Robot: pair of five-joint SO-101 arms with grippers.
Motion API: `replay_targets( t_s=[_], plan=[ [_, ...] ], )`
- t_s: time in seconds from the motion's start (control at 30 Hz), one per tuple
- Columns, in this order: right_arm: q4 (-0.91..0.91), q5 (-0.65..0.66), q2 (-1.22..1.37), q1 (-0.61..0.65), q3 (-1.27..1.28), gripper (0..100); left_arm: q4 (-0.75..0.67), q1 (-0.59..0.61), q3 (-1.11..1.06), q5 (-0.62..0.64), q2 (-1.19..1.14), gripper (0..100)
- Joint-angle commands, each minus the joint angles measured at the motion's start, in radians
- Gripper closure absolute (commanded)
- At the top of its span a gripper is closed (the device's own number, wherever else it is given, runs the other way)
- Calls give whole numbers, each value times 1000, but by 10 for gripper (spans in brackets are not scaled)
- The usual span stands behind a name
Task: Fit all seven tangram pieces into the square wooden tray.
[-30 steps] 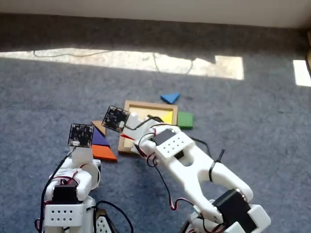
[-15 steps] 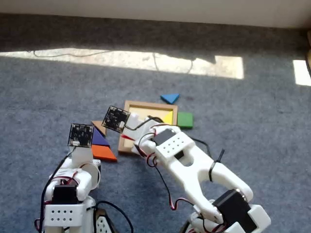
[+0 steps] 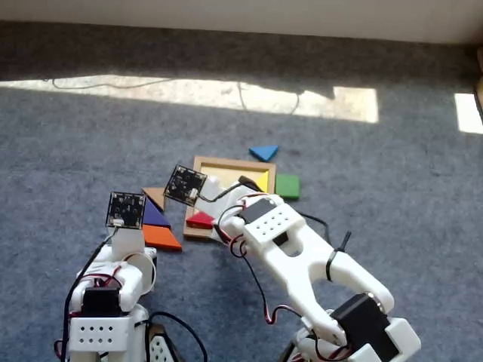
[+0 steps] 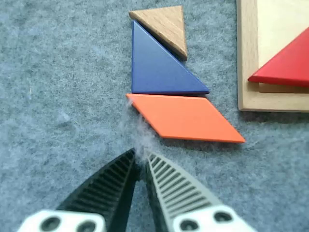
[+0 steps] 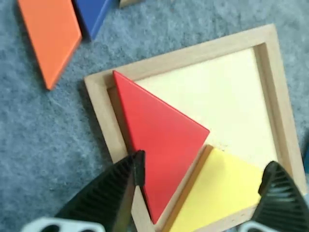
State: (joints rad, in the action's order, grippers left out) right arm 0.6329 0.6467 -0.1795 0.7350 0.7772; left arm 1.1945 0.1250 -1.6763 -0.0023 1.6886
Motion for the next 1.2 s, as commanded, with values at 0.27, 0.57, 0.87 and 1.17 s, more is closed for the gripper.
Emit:
replay_targets(
  t_s=[0.27, 0.57, 0.87, 1.17],
  plan=[
    [4, -239, -21, -12, -91, 786, -15, -15, -25, -6, 8, 992],
    [-1, -377, 13, 48, -125, 951, -15, -15, -25, -6, 8, 992],
    [5, -371, 183, 35, -131, 951, -15, -15, -25, -6, 8, 992],
    [193, -238, 157, -44, -145, 951, -15, -15, -25, -6, 8, 992]
  ],
)
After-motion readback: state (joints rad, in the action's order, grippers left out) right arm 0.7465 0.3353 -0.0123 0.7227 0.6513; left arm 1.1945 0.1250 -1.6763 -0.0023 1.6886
